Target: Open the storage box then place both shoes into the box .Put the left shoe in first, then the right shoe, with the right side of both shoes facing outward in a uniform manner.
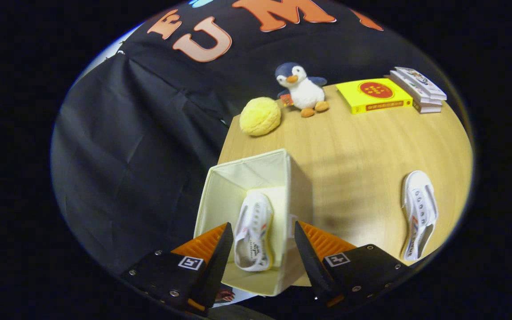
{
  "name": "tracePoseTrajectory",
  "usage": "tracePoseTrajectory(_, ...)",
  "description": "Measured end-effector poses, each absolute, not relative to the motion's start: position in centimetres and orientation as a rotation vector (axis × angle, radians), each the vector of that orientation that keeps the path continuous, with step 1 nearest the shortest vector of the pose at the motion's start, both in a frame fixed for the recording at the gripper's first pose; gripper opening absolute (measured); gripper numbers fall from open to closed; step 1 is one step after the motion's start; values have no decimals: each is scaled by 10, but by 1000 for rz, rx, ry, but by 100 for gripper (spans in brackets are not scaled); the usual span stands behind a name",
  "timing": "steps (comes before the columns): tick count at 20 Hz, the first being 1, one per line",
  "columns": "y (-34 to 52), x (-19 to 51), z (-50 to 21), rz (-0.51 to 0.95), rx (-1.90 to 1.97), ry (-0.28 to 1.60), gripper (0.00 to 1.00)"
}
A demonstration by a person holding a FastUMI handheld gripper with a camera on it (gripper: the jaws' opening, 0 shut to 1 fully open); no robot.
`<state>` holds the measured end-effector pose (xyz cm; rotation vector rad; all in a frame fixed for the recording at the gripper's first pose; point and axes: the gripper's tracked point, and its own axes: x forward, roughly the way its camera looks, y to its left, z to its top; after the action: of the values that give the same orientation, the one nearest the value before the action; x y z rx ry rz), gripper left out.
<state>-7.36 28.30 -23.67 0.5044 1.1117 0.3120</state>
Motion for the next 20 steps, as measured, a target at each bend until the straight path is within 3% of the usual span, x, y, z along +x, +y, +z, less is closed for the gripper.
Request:
tracePoseTrajectory(5,191,-90,-243,189,427,1032,92)
tracePoseTrajectory(11,77,-135,-292,40,267,1069,94)
tracePoseTrajectory(17,21,-163,-334,32,158,1103,93)
tracePoseTrajectory(20,24,-174,-360,74,154,1142,86)
